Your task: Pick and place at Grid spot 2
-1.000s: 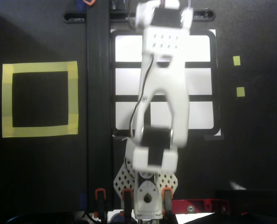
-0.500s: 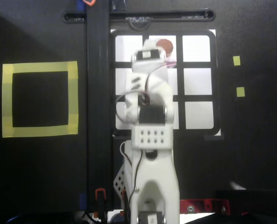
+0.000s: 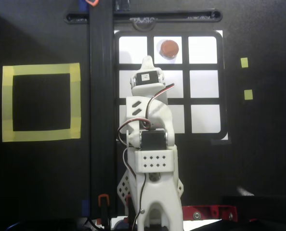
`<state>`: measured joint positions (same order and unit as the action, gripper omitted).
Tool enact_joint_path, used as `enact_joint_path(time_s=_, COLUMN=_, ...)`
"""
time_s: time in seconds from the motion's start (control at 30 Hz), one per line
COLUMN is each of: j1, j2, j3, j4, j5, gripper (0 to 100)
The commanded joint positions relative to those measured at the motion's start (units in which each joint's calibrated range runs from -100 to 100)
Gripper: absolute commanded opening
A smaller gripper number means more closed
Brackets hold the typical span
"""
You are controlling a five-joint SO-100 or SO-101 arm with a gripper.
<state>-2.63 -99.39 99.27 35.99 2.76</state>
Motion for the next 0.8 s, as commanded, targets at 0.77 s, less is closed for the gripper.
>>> enact_joint_path(time_s=0.77, j1=1.2, j2=-0.4, j3=0.6, j4=9.3, j5=-1.3, gripper=0)
